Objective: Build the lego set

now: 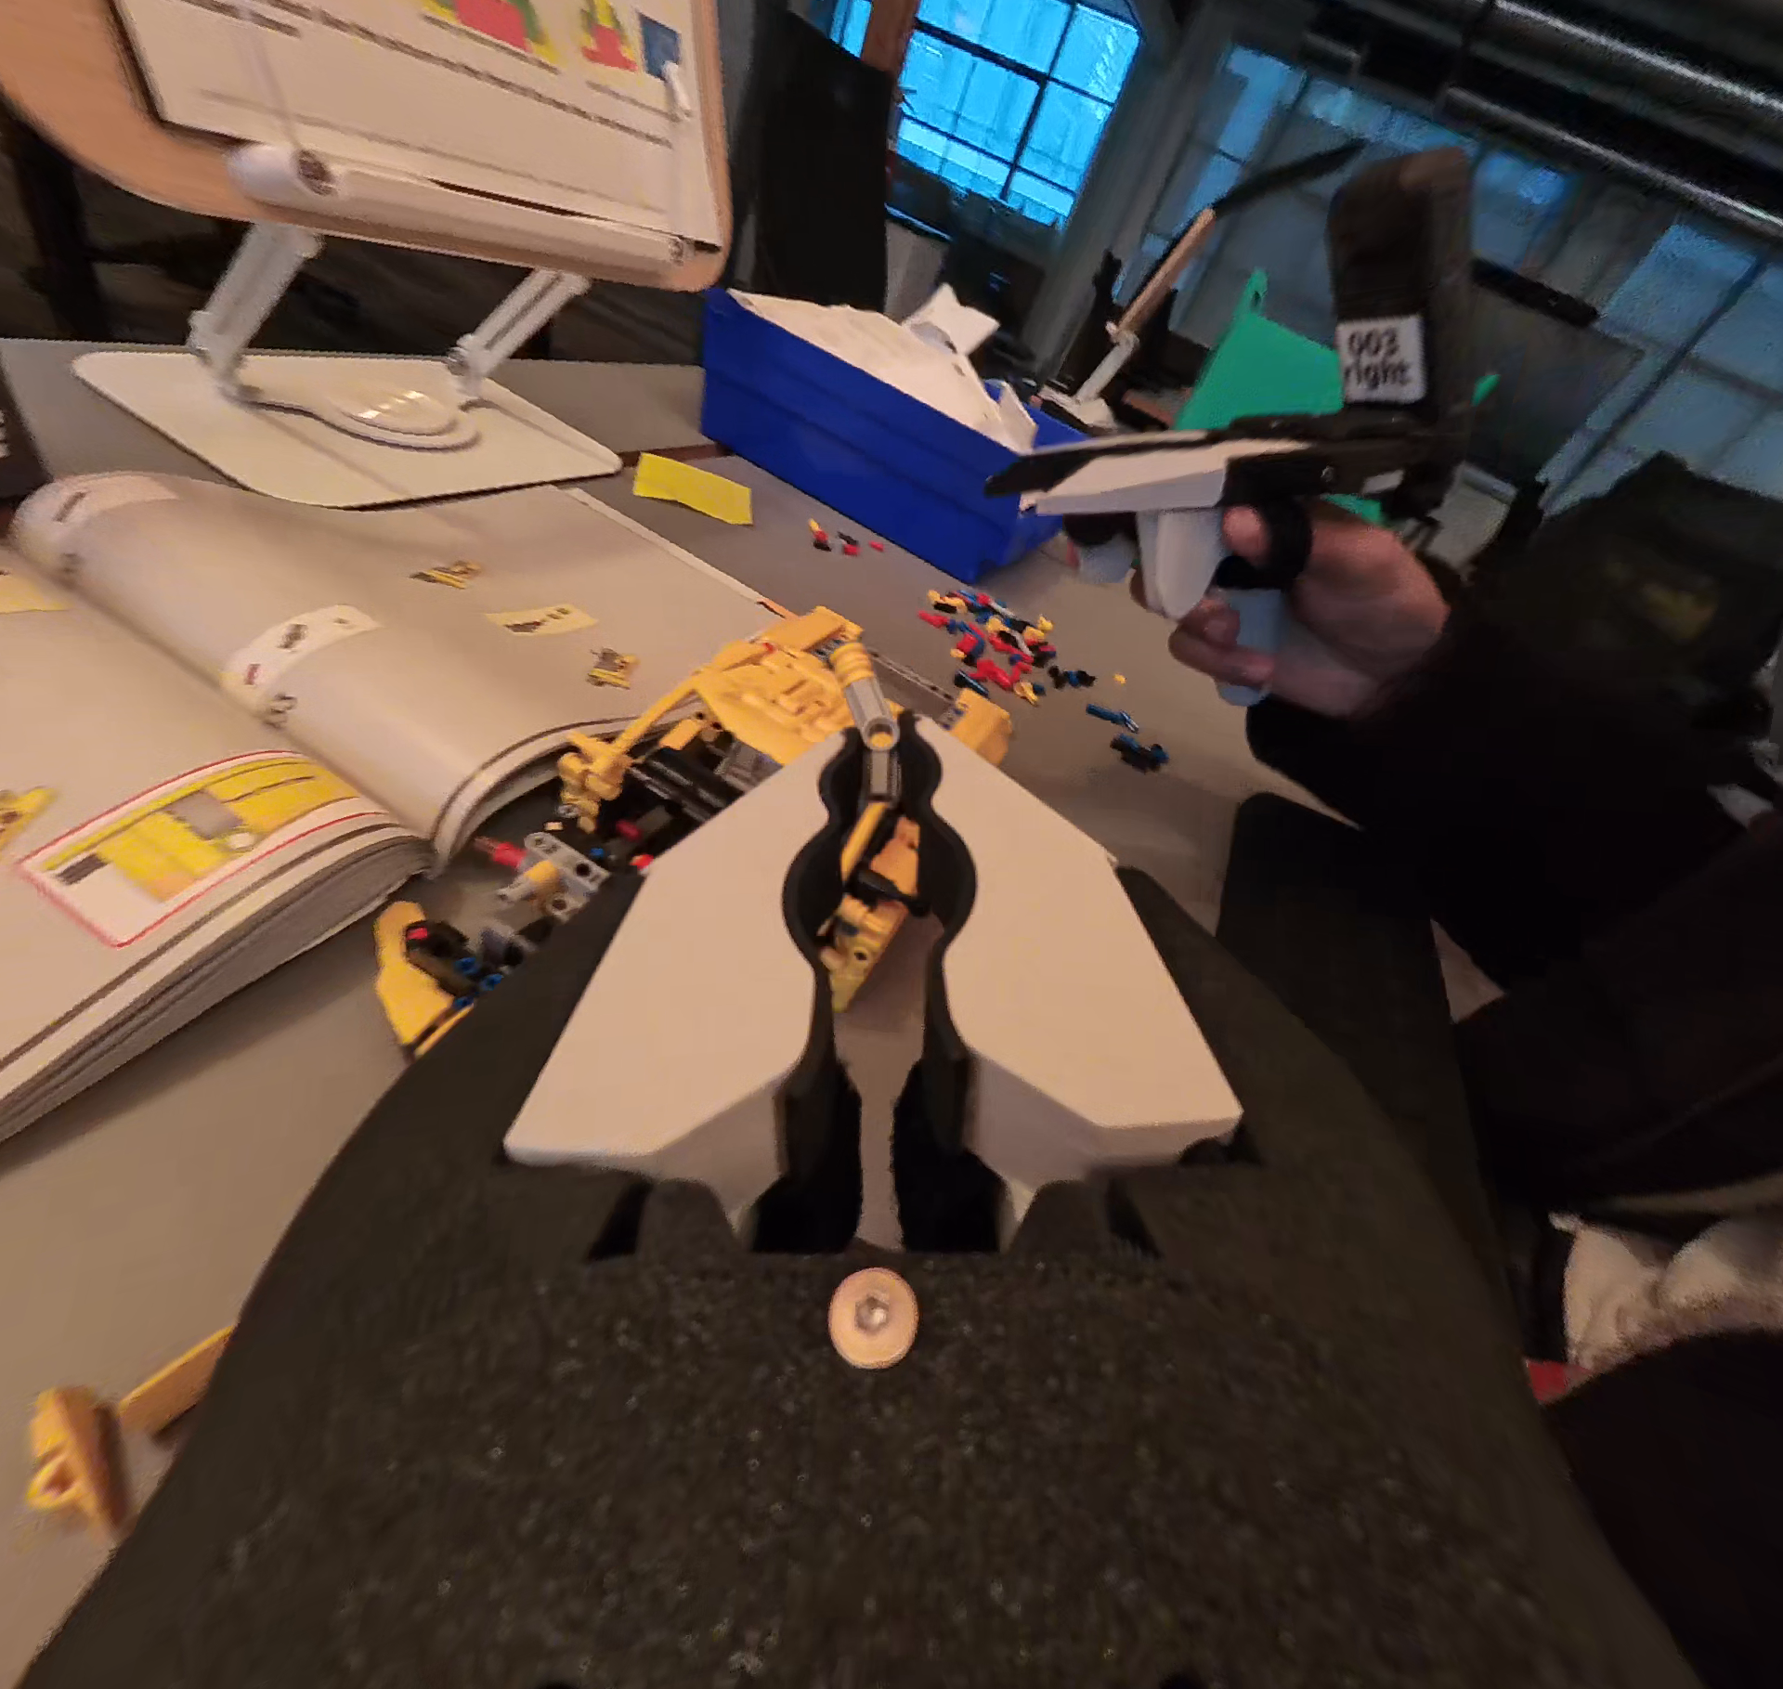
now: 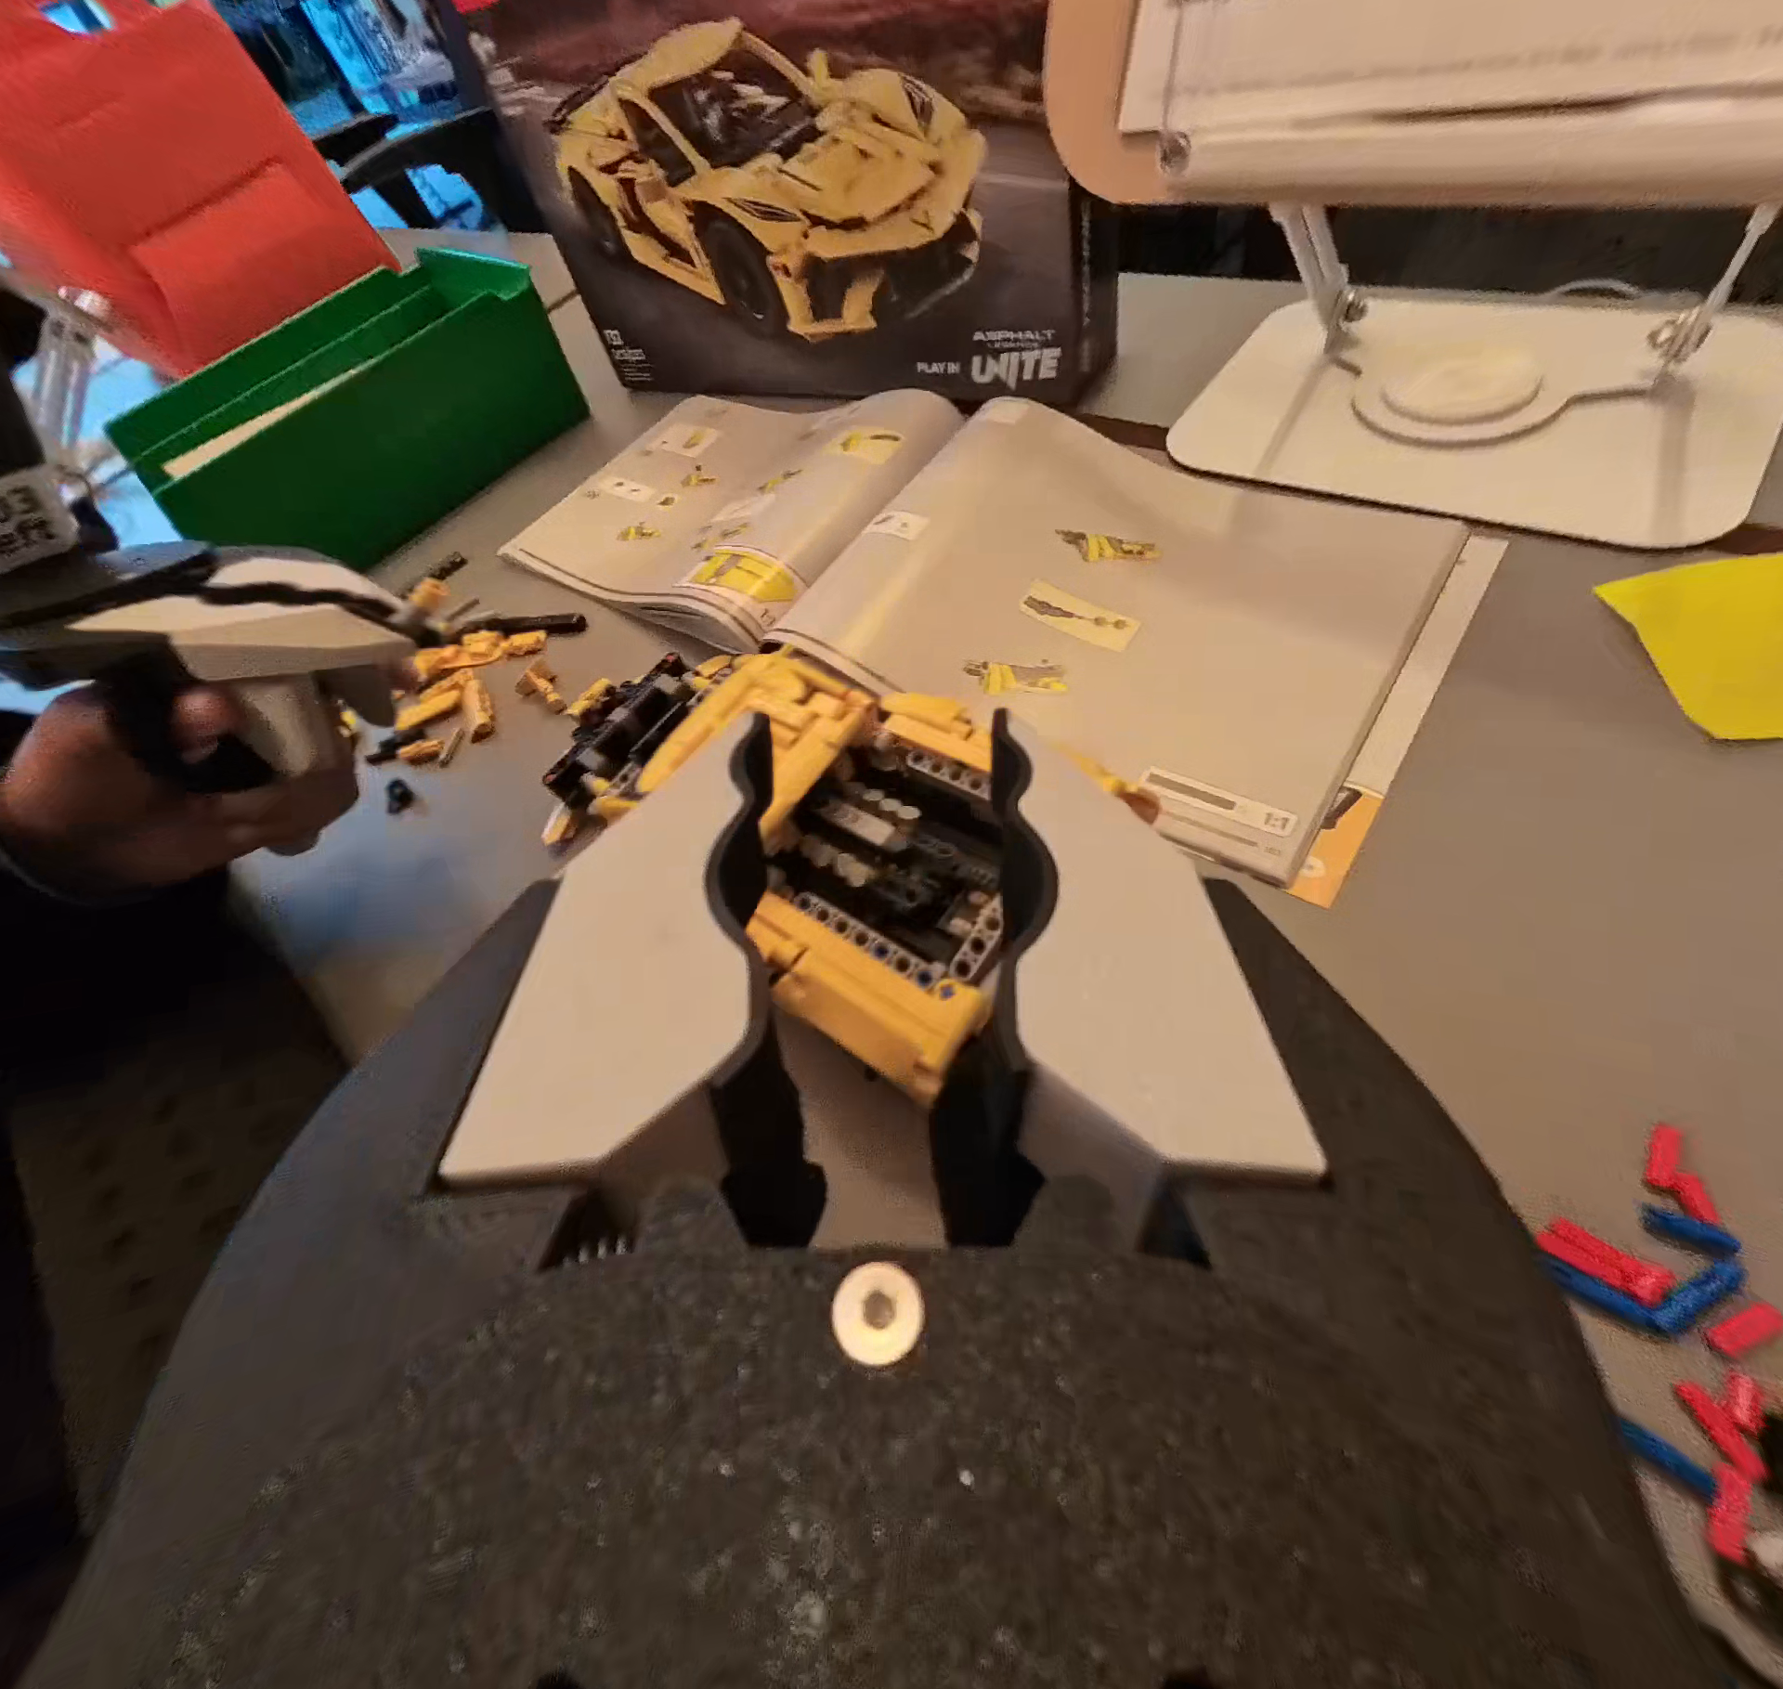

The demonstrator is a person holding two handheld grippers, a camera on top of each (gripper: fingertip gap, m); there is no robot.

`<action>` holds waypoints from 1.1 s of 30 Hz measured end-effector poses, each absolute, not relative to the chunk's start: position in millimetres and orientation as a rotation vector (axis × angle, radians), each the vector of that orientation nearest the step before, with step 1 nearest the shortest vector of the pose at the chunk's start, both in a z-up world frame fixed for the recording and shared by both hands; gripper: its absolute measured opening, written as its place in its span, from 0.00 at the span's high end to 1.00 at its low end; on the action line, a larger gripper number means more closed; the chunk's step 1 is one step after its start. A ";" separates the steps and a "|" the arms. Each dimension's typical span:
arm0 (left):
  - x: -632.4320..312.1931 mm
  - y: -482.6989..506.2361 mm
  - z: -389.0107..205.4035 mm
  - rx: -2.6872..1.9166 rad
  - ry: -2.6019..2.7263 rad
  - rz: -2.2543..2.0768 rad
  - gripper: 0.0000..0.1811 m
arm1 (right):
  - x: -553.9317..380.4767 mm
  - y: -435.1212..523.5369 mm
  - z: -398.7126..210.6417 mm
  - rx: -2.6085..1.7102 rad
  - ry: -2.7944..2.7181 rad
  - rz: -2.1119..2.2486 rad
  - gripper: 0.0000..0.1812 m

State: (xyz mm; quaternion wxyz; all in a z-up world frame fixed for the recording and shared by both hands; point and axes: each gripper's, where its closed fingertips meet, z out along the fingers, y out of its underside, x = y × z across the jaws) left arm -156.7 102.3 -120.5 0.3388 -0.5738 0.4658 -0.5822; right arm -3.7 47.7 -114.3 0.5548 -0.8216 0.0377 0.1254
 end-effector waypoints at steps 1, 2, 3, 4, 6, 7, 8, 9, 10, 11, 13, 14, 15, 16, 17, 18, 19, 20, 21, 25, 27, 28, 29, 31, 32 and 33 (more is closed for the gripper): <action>-158.1 108.5 -121.2 -1.511 1.193 -1.500 0.96 | 1.2 53.4 -121.8 -1.929 0.115 0.323 0.76; -159.1 113.1 -123.6 -1.529 1.190 -1.480 0.96 | 4.9 58.3 -127.2 -1.893 0.152 0.352 0.76; -159.6 117.7 -127.3 -1.550 1.190 -1.456 0.96 | 7.2 61.6 -129.9 -1.828 0.190 0.380 0.79; -159.6 121.9 -131.7 -1.571 1.193 -1.431 0.97 | 8.4 63.6 -133.6 -1.774 0.228 0.405 0.81; -159.3 126.4 -141.6 -1.620 1.211 -1.393 0.96 | -4.3 63.4 -141.8 -1.821 0.183 0.481 0.80; -158.6 127.2 -144.9 -1.631 1.219 -1.384 0.96 | -5.1 63.7 -143.5 -1.835 0.148 0.452 0.82; -157.7 126.9 -147.6 -1.634 1.230 -1.380 0.96 | -2.4 64.4 -144.6 -1.840 0.134 0.400 0.83; -156.8 126.8 -151.2 -1.640 1.243 -1.373 0.96 | -1.8 64.5 -145.1 -1.850 0.113 0.363 0.83; -156.0 127.3 -156.0 -1.653 1.254 -1.360 0.96 | -2.4 64.1 -145.2 -1.854 0.092 0.339 0.84; -155.0 128.0 -160.0 -1.663 1.264 -1.349 0.96 | -2.9 64.0 -145.6 -1.852 0.077 0.318 0.85; -153.4 128.9 -164.2 -1.672 1.271 -1.350 0.96 | -2.3 63.5 -148.7 -1.866 0.077 0.297 0.87; -152.7 129.4 -165.5 -1.679 1.269 -1.356 0.96 | -2.7 63.3 -149.5 -1.870 0.075 0.296 0.87; -152.1 129.6 -166.5 -1.685 1.267 -1.365 0.96 | -2.6 63.1 -150.0 -1.873 0.073 0.296 0.88; -151.5 129.3 -167.4 -1.692 1.266 -1.376 0.96 | -2.1 62.9 -149.8 -1.871 0.078 0.298 0.88; -151.0 129.4 -167.7 -1.696 1.264 -1.383 0.96 | -2.1 62.7 -149.5 -1.868 0.084 0.309 0.89; -150.7 129.6 -167.8 -1.696 1.262 -1.386 0.96 | -2.7 62.5 -149.8 -1.868 0.089 0.329 0.89; -150.5 129.9 -167.5 -1.695 1.259 -1.388 0.96 | -3.2 62.3 -150.4 -1.868 0.096 0.348 0.89; -150.1 129.8 -166.2 -1.688 1.254 -1.391 0.96 | -4.2 62.0 -150.7 -1.868 0.100 0.369 0.89; -149.8 129.7 -164.1 -1.674 1.248 -1.396 0.96 | -5.7 61.8 -150.7 -1.867 0.101 0.389 0.90; -146.0 123.0 -162.0 -1.633 1.278 -1.401 0.96 | -10.6 62.0 -149.8 -1.864 0.093 0.427 0.90; -143.8 118.3 -161.0 -1.595 1.311 -1.373 0.96 | -19.1 62.3 -148.5 -1.859 0.064 0.471 0.89; -142.5 116.6 -159.4 -1.568 1.323 -1.347 0.96 | -26.8 62.3 -147.7 -1.856 0.038 0.512 0.87; -141.3 114.2 -157.0 -1.528 1.338 -1.313 0.96 | -37.3 61.7 -146.4 -1.852 0.008 0.574 0.85; -138.5 108.6 -151.5 -1.422 1.380 -1.197 0.96 | -62.7 58.6 -142.6 -1.839 -0.060 0.731 0.82; -137.1 104.5 -149.1 -1.351 1.410 -1.119 0.96 | -75.3 56.3 -140.8 -1.834 -0.095 0.804 0.80; -135.7 100.1 -146.8 -1.277 1.437 -1.029 0.96 | -86.0 54.1 -139.0 -1.831 -0.122 0.864 0.78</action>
